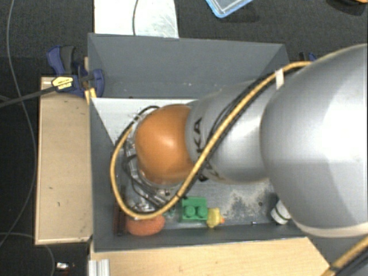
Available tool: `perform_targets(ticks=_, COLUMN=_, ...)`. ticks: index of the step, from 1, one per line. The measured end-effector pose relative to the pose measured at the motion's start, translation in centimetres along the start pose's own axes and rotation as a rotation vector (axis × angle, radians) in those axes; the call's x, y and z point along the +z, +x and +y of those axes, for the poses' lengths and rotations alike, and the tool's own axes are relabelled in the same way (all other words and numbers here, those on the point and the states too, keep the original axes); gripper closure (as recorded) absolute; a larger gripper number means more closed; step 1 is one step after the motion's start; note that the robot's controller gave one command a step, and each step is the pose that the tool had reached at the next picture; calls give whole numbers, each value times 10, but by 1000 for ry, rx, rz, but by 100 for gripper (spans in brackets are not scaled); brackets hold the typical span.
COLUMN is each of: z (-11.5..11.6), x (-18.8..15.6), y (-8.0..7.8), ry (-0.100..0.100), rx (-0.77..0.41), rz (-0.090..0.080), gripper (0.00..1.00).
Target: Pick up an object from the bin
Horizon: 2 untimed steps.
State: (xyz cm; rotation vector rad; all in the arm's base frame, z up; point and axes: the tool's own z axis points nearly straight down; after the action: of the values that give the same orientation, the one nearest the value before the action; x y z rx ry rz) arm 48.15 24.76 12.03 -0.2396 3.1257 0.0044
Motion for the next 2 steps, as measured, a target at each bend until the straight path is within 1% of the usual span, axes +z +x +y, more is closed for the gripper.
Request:
perform_targets(ticks=1, z=0, x=1, y=3, ry=0, rx=-86, rz=0, gripper=0)
perform_targets(ticks=2, z=-2, x=4, y=3, ry=-1, rx=-510, rz=0, gripper=0)
